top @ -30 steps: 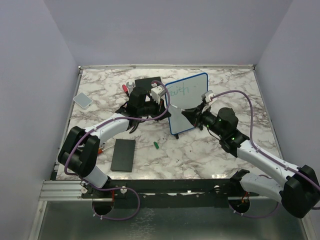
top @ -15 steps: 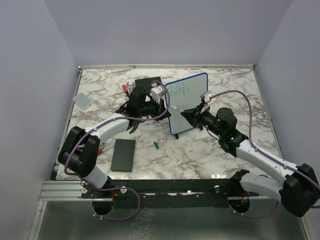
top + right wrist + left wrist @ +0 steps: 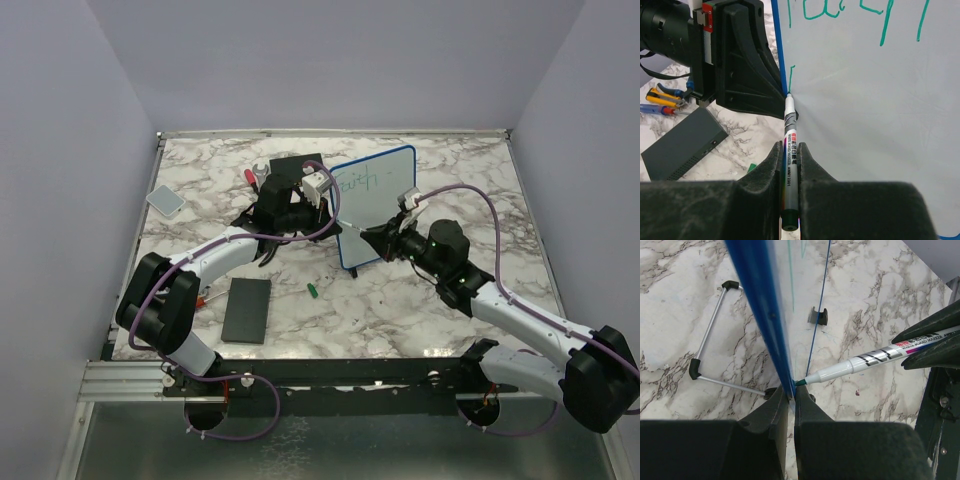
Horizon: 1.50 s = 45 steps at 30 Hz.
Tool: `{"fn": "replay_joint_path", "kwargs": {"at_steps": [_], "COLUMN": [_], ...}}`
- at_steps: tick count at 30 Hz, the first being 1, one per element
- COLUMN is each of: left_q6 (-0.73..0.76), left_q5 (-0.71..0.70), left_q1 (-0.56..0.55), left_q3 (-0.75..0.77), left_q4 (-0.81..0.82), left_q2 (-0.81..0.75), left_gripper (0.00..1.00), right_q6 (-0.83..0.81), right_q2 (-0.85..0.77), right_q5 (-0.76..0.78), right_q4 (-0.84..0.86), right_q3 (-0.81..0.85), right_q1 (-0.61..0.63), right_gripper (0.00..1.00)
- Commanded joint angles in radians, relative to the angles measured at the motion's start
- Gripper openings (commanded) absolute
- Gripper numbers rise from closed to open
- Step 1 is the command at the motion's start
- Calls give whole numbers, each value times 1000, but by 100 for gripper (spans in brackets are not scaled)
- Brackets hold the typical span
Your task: Write a sentence on the whiteboard
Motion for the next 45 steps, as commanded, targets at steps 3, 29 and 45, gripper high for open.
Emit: {"fn": "replay_joint_path", "kwargs": {"at_steps": [3,29,45], "left_q6": [40,39,38], "left_q5": [-41,-40,-41], "left_q1": [-9,-10,-9], "left_q3": [-1,-1,-1], "left_q4": [-82,-83,-83], "left_q2": [20,18,19], "left_gripper": [0,0,0], "right_q6": [15,27,25], "right_q2": [1,-33,-61], "right_q5": [73,140,118], "right_q4": [32,11,-43], "right_q3": [-5,-18,-45], "right_q1": [5,5,7], "right_gripper": [1,1,1]}}
